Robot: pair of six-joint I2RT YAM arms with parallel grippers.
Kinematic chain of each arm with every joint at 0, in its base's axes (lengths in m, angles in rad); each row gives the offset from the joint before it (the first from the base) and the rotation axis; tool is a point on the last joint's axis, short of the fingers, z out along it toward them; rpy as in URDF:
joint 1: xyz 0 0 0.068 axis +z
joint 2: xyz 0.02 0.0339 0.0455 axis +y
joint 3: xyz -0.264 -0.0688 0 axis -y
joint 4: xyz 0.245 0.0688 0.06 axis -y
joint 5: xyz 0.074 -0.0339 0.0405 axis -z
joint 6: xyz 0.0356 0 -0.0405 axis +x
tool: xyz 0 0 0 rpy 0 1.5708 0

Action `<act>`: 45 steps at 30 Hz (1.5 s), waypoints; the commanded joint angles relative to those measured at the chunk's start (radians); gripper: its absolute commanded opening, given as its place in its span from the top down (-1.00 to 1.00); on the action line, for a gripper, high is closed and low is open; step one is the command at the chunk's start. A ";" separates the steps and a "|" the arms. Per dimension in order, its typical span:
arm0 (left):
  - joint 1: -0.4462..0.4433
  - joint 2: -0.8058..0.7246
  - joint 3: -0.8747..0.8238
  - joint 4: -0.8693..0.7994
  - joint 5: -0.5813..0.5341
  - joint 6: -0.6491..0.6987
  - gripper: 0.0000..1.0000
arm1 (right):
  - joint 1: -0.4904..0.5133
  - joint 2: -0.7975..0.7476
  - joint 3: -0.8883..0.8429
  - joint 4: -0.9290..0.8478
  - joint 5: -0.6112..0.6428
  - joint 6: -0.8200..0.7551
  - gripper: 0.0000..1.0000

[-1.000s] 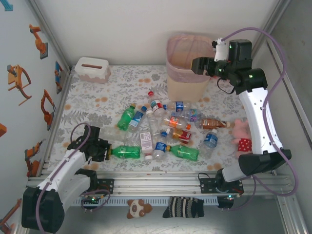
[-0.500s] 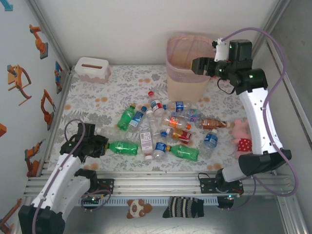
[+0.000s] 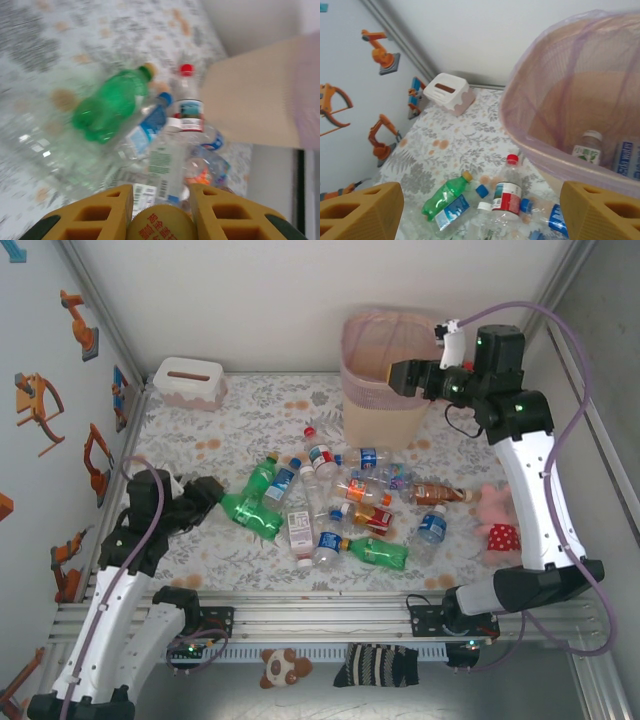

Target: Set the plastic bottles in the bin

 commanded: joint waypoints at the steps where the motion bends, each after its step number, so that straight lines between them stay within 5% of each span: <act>1: 0.005 0.015 0.047 0.183 0.151 0.165 1.00 | 0.033 -0.021 -0.028 0.071 -0.091 0.006 -0.60; 13: -0.060 0.216 0.259 0.373 0.383 0.363 1.00 | 0.283 -0.028 -0.072 0.065 -0.128 -0.150 -0.59; 27: -0.186 0.423 0.459 0.380 0.361 0.407 1.00 | 0.512 -0.009 -0.097 0.018 0.027 -0.228 -0.76; 30: -0.192 0.436 0.467 0.396 0.355 0.401 1.00 | 0.530 0.004 -0.111 0.006 0.034 -0.230 -0.98; 45: -0.204 0.460 0.479 0.422 0.346 0.390 1.00 | 0.608 0.080 -0.198 0.050 0.002 -0.223 -0.93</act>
